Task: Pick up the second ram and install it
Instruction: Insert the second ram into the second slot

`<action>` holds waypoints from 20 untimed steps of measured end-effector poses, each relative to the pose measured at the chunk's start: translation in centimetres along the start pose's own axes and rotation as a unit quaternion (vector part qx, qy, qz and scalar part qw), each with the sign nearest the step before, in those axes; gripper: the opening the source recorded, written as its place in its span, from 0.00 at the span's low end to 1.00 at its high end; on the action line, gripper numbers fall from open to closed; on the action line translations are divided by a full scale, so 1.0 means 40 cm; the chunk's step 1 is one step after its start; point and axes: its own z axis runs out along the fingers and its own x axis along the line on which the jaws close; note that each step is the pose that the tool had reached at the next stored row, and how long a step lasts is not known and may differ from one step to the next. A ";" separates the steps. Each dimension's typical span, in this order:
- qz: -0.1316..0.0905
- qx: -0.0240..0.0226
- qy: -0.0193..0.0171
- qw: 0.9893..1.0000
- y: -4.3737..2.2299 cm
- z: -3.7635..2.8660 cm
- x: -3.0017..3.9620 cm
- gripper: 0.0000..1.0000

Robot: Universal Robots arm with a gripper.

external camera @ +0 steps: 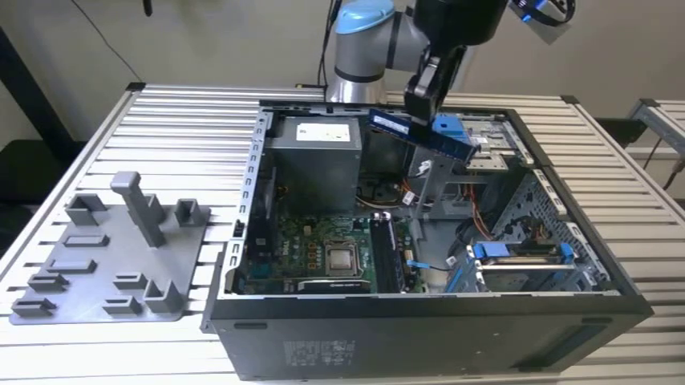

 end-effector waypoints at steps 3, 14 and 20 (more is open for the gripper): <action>0.018 0.001 -0.001 1.000 0.000 0.004 0.000 0.14; 0.052 0.002 -0.002 0.999 0.000 0.007 0.000 0.14; 0.059 0.001 -0.001 0.998 -0.002 0.011 0.003 0.14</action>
